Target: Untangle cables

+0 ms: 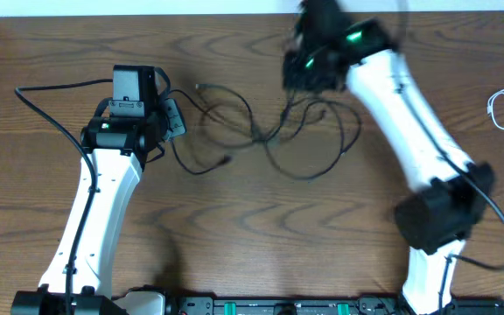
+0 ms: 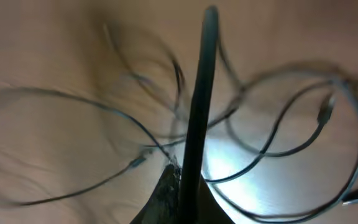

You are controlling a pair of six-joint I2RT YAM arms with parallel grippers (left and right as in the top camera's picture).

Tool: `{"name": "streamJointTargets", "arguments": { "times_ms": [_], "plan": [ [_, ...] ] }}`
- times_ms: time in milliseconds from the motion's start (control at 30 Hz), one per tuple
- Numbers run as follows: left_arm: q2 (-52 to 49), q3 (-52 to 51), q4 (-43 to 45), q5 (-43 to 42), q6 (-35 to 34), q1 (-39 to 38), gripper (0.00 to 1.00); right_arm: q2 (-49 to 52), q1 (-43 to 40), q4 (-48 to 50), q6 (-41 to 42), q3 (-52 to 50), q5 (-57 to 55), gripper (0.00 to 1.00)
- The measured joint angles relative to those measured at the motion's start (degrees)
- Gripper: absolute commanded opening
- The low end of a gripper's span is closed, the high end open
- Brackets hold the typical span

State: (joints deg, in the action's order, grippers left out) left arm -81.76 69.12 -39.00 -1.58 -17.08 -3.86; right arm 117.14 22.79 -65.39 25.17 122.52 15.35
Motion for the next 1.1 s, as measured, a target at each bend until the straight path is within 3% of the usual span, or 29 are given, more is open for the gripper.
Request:
{"name": "streamJointTargets", "arguments": {
  "times_ms": [167, 367, 600, 767, 1100],
  "plan": [
    [0.0, 0.0, -0.9, 3.5, 0.0, 0.0, 0.08, -10.1, -6.8, -0.6, -2.3, 9.2, -0.3, 0.01],
    [0.0, 0.0, -1.1, 6.6, 0.0, 0.0, 0.08, -18.6, -13.6, -0.6, -3.4, 11.6, -1.2, 0.01],
    [0.0, 0.0, -1.3, 9.4, 0.2, 0.0, 0.08, -19.1, -21.3, 6.3, -6.0, 11.2, -2.6, 0.01],
    [0.0, 0.0, -4.1, 16.8, -3.0, 0.0, 0.08, -19.2, -28.1, 10.6, -6.8, 11.1, -7.3, 0.01],
    [0.0, 0.0, -6.3, 26.0, -11.9, 4.7, 0.07, -19.5, -39.1, 8.8, -8.4, 11.1, -15.8, 0.01]
  ]
}}
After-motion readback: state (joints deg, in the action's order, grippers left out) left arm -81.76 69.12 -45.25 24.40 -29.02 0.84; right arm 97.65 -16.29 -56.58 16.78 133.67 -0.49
